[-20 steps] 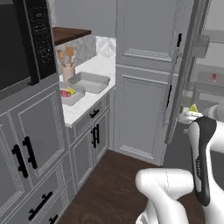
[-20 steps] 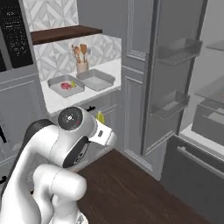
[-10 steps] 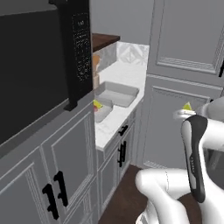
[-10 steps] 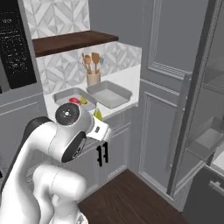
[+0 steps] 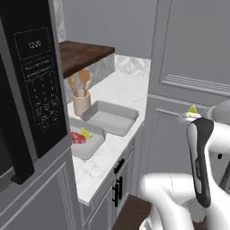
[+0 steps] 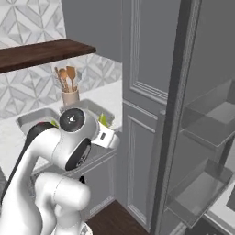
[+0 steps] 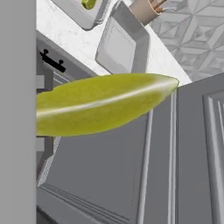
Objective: Place one lemon wedge and one steak in each tupperware on the nearby counter, to pack two identical lunches.
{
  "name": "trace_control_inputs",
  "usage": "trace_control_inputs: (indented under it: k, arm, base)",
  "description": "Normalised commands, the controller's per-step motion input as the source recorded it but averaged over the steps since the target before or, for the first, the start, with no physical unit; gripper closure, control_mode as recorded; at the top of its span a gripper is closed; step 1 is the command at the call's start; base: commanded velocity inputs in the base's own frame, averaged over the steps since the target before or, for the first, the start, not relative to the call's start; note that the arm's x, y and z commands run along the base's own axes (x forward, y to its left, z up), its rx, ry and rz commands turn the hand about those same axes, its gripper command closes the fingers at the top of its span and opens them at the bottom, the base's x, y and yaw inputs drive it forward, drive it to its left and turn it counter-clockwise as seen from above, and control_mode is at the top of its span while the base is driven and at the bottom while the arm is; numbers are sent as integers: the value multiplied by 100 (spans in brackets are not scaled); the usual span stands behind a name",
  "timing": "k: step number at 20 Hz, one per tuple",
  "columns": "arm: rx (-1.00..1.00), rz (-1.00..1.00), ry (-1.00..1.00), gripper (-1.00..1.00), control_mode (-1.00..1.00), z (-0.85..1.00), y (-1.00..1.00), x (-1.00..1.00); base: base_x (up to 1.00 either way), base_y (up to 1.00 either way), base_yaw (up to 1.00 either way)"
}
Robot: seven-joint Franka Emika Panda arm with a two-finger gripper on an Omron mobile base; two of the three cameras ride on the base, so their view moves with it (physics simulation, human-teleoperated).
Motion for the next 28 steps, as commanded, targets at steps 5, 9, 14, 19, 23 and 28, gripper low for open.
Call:
trace_control_inputs:
  k: [5,9,14,19,23,28]
  arm:
    - [0,0,0,100,100,0,0,0]
    - [-8,3,18,100,-100,-7,40,50]
    - [-6,4,23,100,-100,-23,75,100]
    - [0,6,12,100,-100,-16,71,100]
    - [2,10,7,100,-100,-28,87,100]
    - [0,10,27,100,-100,-42,39,100]
  base:
    - [100,27,0]
    - [50,25,2]
    - [0,0,0]
    - [0,0,0]
    - [0,0,0]
    - [0,0,0]
